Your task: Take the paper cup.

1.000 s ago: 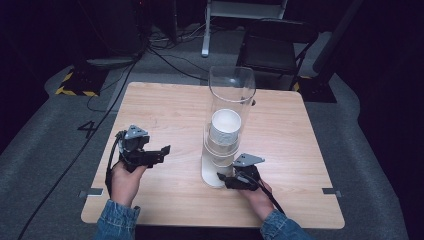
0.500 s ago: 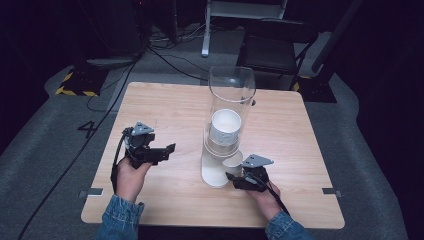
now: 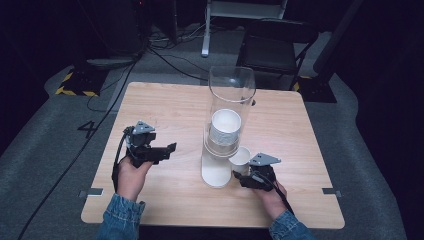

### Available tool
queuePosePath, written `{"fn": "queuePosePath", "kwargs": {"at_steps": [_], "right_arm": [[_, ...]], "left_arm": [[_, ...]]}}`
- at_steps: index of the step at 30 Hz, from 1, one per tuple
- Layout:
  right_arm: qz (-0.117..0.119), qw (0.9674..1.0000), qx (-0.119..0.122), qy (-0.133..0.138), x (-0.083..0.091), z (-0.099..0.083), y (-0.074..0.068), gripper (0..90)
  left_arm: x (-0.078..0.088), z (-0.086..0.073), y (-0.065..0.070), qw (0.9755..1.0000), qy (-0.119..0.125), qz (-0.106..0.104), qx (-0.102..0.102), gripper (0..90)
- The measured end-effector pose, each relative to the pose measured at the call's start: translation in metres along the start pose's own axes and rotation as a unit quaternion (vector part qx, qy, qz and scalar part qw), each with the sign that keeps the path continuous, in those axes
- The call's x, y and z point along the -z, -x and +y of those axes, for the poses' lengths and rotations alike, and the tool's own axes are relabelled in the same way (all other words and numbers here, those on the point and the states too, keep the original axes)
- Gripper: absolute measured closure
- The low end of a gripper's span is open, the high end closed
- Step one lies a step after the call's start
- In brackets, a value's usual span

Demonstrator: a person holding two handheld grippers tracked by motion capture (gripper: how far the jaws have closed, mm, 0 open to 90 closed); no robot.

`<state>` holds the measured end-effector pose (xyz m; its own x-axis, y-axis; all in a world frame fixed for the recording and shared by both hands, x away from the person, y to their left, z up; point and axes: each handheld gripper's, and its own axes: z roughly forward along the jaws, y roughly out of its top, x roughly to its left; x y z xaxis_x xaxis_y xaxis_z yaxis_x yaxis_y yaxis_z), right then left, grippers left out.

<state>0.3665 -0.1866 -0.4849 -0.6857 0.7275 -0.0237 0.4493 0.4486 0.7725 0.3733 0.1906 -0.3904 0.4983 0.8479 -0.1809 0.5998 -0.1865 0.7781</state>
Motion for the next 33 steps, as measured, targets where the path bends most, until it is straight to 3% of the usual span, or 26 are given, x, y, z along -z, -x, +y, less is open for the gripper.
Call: {"fn": "queuePosePath", "kwargs": {"at_steps": [7, 12, 20, 23, 26, 32, 33], "right_arm": [[-0.003, 0.9997, -0.011, 0.023, 0.009, 0.004, 0.008, 35.3], [0.000, 0.9980, -0.046, 0.044, 0.016, 0.007, 0.021, 35.3], [-0.027, 0.9956, -0.042, 0.079, 0.027, 0.018, 0.030, 35.2], [-0.026, 0.9934, -0.067, 0.089, 0.030, 0.021, 0.039, 35.2], [-0.030, 0.9927, -0.070, 0.093, 0.032, 0.024, 0.042, 35.2], [-0.054, 0.9908, -0.064, 0.106, 0.038, 0.031, 0.051, 35.2], [-0.064, 0.9900, -0.070, 0.105, 0.039, 0.033, 0.059, 35.2]], "left_arm": [[0.001, 0.000, 0.000, 1.0000, 0.002, 0.001, 0.002, 15.9], [0.002, -0.001, -0.001, 1.0000, 0.002, 0.003, 0.003, 15.9], [0.004, -0.005, -0.001, 1.0000, -0.001, 0.009, 0.003, 15.9], [0.005, -0.007, -0.001, 0.9999, -0.004, 0.011, 0.003, 15.9], [0.007, -0.009, -0.002, 0.9999, -0.002, 0.014, 0.005, 15.9], [0.011, -0.014, -0.004, 0.9998, -0.004, 0.020, 0.009, 15.9], [0.013, -0.016, -0.005, 0.9997, -0.004, 0.022, 0.011, 15.9]]}}
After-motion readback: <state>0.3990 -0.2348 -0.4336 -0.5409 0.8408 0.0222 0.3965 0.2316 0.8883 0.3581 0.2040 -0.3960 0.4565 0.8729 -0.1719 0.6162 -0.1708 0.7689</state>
